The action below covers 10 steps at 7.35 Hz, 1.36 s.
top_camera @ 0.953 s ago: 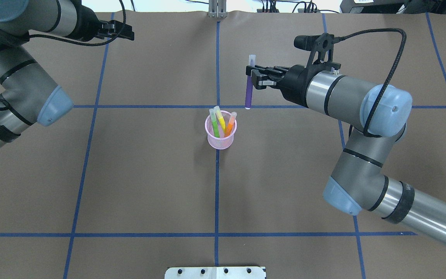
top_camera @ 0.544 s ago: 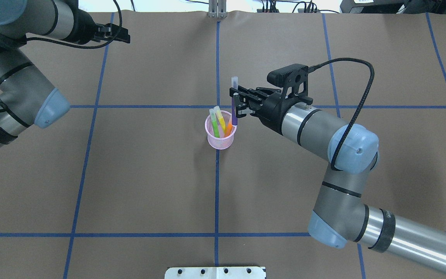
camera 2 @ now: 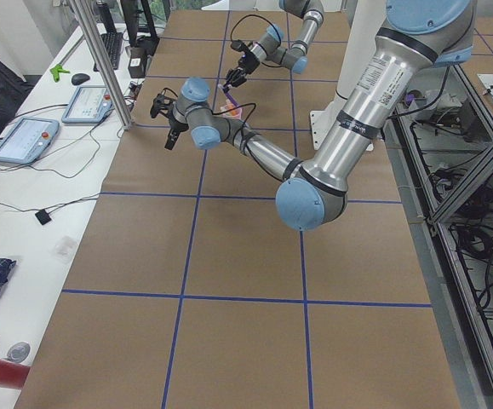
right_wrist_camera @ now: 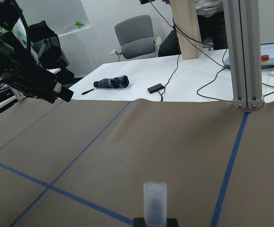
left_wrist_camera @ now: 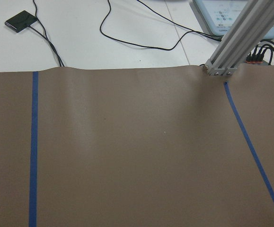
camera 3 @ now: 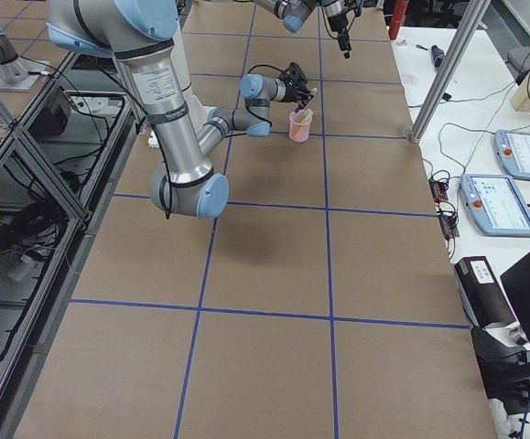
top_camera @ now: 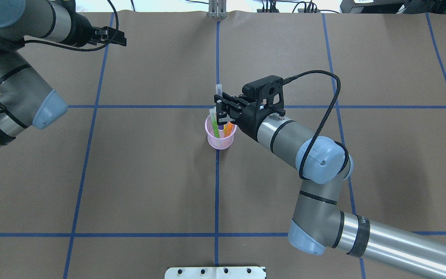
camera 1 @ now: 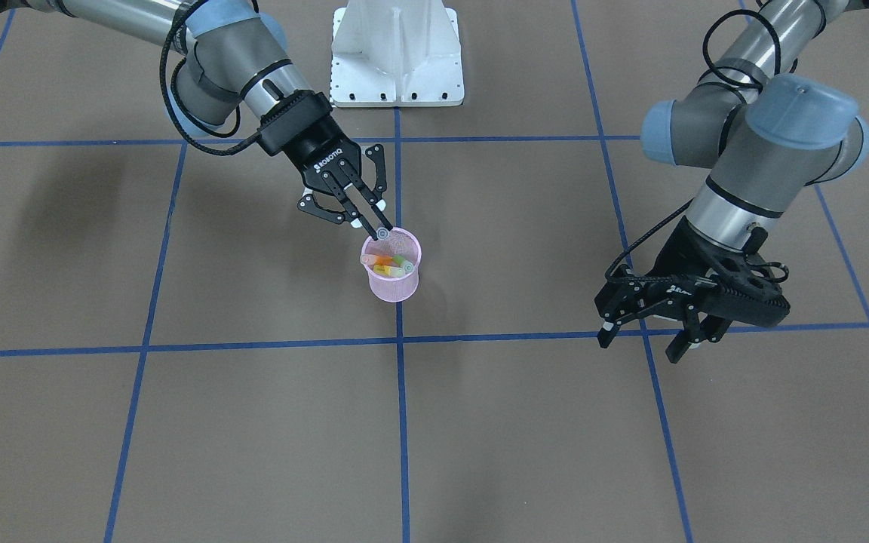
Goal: Collect pens into pen holder
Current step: 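Carry the purple marker with the right gripper over the pink cup, then lower the purple marker into the cup and open the right gripper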
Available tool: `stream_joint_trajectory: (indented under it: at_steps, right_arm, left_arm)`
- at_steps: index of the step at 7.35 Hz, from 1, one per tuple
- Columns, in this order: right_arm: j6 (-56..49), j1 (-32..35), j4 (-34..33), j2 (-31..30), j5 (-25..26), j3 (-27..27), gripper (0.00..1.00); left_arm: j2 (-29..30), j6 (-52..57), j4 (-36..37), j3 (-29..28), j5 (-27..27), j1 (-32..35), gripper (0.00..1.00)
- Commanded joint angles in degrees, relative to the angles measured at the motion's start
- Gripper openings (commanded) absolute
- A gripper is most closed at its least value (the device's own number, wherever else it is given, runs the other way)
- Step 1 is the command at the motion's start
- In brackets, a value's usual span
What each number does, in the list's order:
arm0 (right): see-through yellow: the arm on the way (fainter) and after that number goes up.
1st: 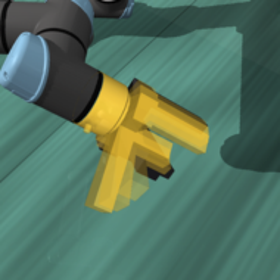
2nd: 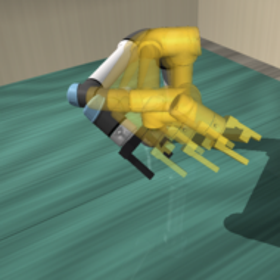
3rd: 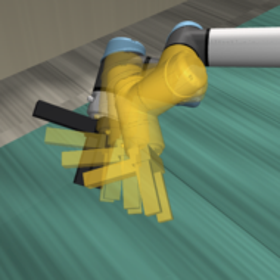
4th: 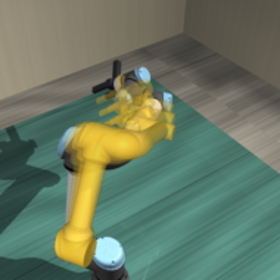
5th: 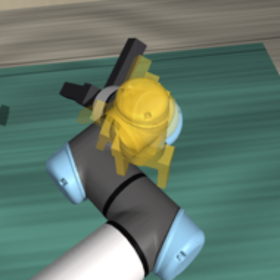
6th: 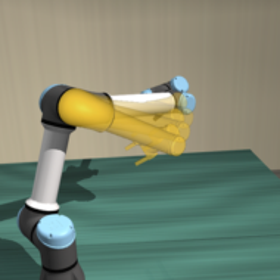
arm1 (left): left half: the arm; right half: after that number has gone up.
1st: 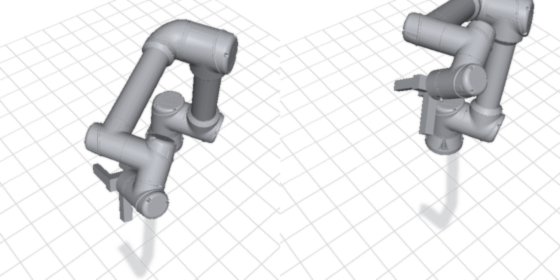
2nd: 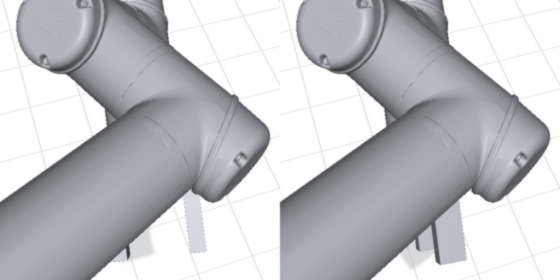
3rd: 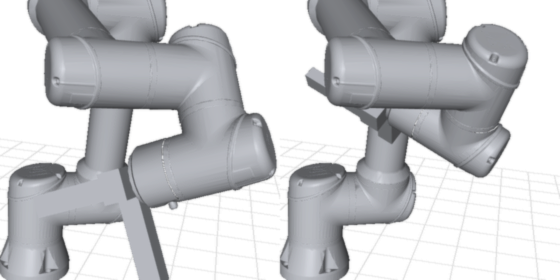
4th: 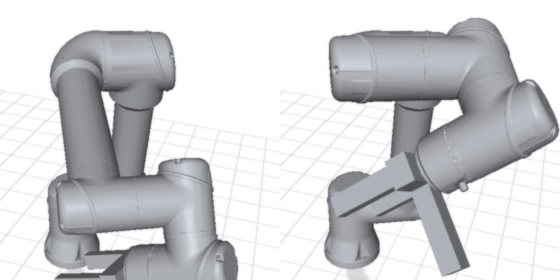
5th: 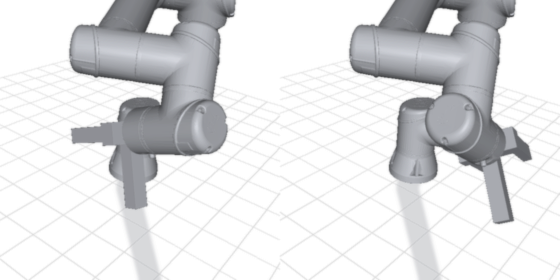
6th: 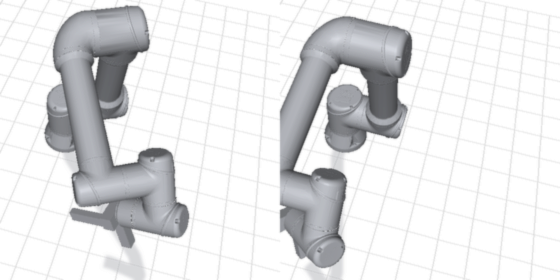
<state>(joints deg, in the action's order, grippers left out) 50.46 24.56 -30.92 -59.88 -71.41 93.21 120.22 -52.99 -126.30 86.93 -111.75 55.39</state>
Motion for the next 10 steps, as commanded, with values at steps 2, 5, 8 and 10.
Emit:
stream_joint_trajectory:
  at_steps: [2,5,8,10]
  right_arm:
    - [0.0,-0.1,0.0,0.2,0.2,-2.1,0.00]
    - [0.0,-1.0,0.0,0.2,0.4,-2.5,0.99]
    - [0.1,-0.9,-3.9,0.4,-1.4,0.6,0.99]
    - [1.4,3.1,-18.4,0.5,-9.8,8.5,0.99]
  left_arm:
    - [-0.1,0.8,-0.1,-0.7,0.0,0.1,0.99]
    - [-0.1,0.8,-0.1,-0.9,0.0,0.1,0.99]
    - [-0.1,0.9,0.0,-1.0,0.0,0.7,0.99]
    - [-0.1,3.5,1.2,-1.8,-8.2,5.8,0.99]
